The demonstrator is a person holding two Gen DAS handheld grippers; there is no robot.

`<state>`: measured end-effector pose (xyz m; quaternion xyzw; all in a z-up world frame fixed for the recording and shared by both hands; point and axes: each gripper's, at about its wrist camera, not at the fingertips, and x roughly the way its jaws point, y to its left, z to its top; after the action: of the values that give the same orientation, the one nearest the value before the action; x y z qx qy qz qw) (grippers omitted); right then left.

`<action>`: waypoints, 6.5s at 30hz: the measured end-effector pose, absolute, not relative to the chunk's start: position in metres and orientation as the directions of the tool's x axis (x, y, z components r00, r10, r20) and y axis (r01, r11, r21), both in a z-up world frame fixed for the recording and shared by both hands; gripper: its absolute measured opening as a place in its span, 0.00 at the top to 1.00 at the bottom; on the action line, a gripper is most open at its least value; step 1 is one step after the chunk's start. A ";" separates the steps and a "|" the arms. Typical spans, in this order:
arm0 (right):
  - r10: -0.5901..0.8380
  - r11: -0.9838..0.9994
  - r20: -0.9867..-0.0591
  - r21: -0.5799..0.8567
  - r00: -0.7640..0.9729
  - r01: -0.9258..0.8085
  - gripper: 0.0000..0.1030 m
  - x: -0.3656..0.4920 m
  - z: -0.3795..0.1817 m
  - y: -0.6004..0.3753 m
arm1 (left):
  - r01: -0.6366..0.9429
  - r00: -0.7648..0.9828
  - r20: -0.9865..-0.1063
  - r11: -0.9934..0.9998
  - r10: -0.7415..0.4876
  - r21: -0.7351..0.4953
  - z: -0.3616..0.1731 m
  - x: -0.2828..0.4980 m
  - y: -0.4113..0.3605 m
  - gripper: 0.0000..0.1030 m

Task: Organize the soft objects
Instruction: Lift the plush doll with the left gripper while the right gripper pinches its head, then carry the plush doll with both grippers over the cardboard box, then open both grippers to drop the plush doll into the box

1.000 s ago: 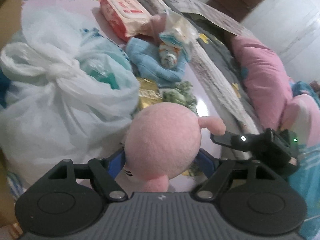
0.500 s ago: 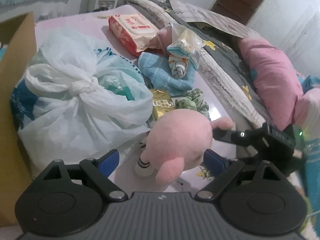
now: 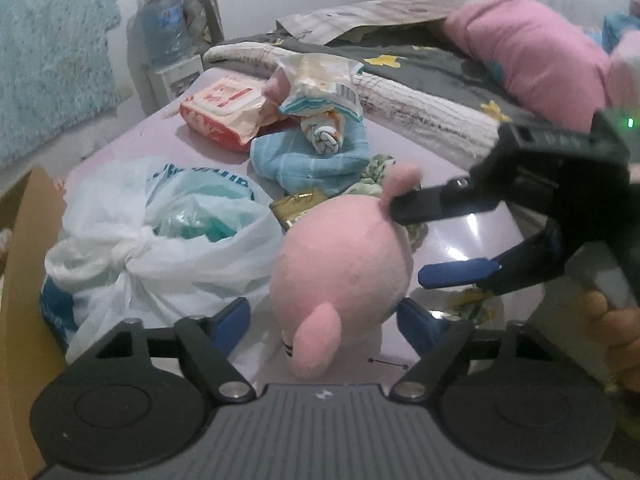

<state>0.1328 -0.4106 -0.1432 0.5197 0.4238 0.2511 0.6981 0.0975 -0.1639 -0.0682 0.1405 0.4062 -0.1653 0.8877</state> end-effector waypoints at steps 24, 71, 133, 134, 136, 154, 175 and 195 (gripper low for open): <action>0.754 0.180 -0.197 0.979 0.627 0.090 0.15 0.114 -0.151 -0.439 | 0.080 0.365 -0.669 0.737 -0.648 -0.671 -0.070 0.136 -0.090 0.58; 0.736 0.406 -0.365 0.912 0.570 0.059 0.40 0.125 -0.139 -0.430 | 0.223 0.373 -0.807 0.889 -0.458 -0.401 -0.079 0.110 -0.126 0.10; 0.926 0.376 -0.312 0.779 0.210 -0.501 0.37 0.185 0.088 -0.179 | -0.015 0.745 -0.646 0.964 -0.167 -0.265 0.083 0.069 0.049 0.21; 0.929 0.370 -0.321 0.780 0.186 -0.504 0.37 0.193 0.091 -0.164 | -0.038 0.742 -0.654 0.964 -0.149 -0.262 0.084 0.074 0.065 0.21; 0.928 0.366 -0.344 0.782 0.140 -0.505 0.37 0.210 0.095 -0.130 | -0.074 0.730 -0.671 0.961 -0.129 -0.266 0.084 0.085 0.093 0.20; 0.870 0.483 -0.493 0.857 -0.014 -0.179 0.38 0.365 -0.007 0.086 | -0.353 0.541 -0.841 0.915 0.029 -0.196 0.002 0.231 0.264 0.17; 0.883 0.470 -0.469 0.877 0.032 -0.098 0.23 0.386 -0.079 0.121 | -0.394 0.523 -0.837 0.917 0.164 -0.066 -0.008 0.249 0.260 0.10; 0.939 0.335 -0.267 0.855 0.218 -0.396 0.22 0.327 0.055 -0.017 | -0.402 0.451 -0.892 0.900 0.031 -0.172 -0.021 0.228 0.251 0.20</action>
<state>0.3266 -0.0175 0.0551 0.3308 0.4100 0.4724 0.7067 0.2276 0.2509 -0.0212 -0.1826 0.5077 0.1300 0.8319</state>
